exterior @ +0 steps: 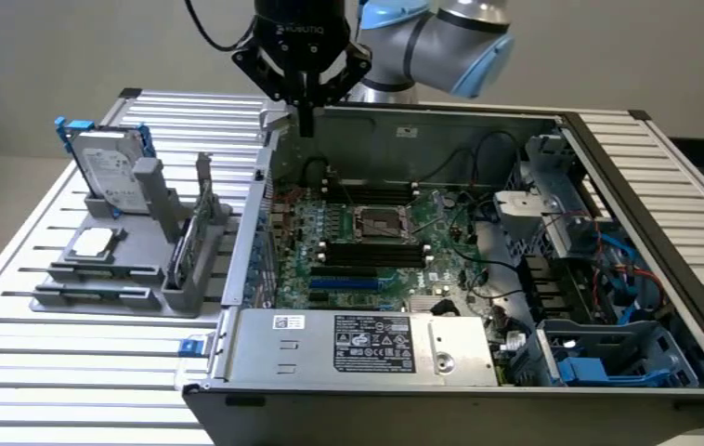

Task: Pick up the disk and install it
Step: 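Reach for the disk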

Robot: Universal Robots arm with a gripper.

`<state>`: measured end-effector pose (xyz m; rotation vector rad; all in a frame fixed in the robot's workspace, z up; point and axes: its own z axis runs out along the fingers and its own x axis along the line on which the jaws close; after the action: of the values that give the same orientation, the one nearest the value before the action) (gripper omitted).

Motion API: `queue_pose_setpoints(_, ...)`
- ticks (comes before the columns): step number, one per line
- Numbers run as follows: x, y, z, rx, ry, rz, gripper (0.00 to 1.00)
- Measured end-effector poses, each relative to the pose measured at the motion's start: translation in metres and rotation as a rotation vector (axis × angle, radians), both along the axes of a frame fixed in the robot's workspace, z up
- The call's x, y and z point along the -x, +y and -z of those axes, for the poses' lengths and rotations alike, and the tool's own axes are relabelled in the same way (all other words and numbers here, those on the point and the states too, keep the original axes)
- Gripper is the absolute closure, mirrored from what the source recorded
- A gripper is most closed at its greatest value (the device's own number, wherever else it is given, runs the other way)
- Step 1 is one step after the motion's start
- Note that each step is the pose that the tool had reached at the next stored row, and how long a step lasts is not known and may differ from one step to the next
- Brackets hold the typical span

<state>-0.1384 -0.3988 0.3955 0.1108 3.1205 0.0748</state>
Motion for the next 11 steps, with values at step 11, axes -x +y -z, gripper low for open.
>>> queue_pose_setpoints(11, 0.050, 0.0014, 0.0001, 0.0033, 0.0000, 0.000, 0.89)
